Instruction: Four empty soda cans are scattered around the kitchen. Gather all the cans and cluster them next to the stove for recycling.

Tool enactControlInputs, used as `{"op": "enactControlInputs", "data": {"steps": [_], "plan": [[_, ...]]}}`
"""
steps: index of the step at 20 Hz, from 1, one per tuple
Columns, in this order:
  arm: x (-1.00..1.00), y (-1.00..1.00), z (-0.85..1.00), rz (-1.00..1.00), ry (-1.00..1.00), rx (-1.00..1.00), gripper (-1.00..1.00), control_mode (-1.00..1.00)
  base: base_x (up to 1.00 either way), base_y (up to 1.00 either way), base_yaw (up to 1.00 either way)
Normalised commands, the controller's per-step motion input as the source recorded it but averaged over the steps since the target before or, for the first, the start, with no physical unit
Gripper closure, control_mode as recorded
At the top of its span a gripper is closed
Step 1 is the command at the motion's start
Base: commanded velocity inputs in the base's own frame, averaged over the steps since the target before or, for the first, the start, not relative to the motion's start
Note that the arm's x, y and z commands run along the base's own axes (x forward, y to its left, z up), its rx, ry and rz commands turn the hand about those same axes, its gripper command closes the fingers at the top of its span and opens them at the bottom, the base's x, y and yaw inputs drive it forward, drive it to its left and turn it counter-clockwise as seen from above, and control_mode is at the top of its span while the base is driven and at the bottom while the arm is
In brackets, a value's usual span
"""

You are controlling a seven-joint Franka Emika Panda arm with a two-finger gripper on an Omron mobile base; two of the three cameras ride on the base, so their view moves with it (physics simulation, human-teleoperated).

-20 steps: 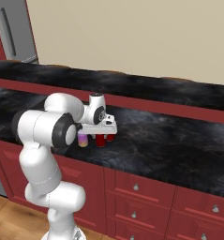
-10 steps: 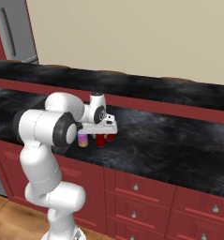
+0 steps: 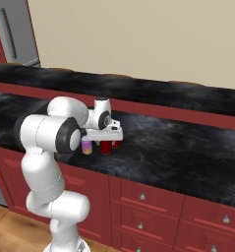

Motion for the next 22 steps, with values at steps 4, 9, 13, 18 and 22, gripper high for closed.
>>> {"op": "enactControlInputs", "data": {"steps": [4,9,13,18,22], "plan": [[-0.15,0.00,0.00,0.00,-0.05,-0.02,-1.00,-1.00,0.00,0.00,0.00],[-0.32,0.00,0.16,0.00,-0.07,0.00,-1.00,-1.00,0.00,0.00,0.00],[-0.43,0.00,0.39,0.00,-0.13,0.00,-1.00,-1.00,0.00,0.00,0.00],[-0.47,0.00,0.58,0.00,-0.10,0.00,-1.00,-1.00,0.00,0.00,0.00],[-0.46,0.00,0.46,0.00,-0.21,-0.02,-1.00,-1.00,0.00,0.00,0.00]]}}
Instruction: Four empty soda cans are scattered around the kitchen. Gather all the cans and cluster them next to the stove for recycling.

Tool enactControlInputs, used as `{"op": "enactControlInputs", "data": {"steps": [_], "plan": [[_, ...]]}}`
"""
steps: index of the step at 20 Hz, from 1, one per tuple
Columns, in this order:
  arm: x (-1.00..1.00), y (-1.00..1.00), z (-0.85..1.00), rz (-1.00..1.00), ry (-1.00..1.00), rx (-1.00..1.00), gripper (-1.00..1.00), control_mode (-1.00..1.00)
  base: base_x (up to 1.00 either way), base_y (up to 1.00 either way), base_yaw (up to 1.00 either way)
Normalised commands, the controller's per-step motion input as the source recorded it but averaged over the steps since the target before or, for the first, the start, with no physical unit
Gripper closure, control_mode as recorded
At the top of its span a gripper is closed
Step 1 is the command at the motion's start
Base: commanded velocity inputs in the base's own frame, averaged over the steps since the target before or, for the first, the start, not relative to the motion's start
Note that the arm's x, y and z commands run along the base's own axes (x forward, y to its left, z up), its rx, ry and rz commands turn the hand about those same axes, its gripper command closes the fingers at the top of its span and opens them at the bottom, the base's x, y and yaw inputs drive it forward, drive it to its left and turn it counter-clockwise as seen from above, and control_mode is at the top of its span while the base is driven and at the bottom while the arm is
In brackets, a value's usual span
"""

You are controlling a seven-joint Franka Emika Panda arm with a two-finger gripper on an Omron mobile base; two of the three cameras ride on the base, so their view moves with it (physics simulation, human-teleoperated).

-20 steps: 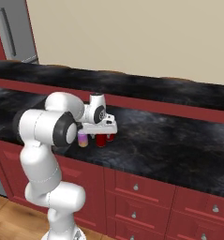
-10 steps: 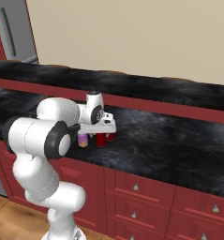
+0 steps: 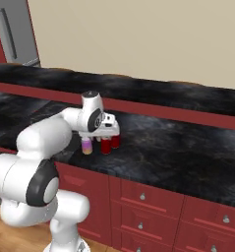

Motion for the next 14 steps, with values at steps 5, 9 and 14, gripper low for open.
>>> {"op": "enactControlInputs", "data": {"steps": [5,9,14], "plan": [[-0.45,0.00,0.56,0.00,-0.26,-0.02,-1.00,-1.00,0.00,0.00,0.00],[-0.47,0.00,0.58,0.00,-0.28,-0.03,-1.00,-1.00,0.00,0.00,0.00],[-0.45,0.00,0.64,0.00,-0.24,-0.01,-1.00,-1.00,0.00,0.00,0.00]]}}
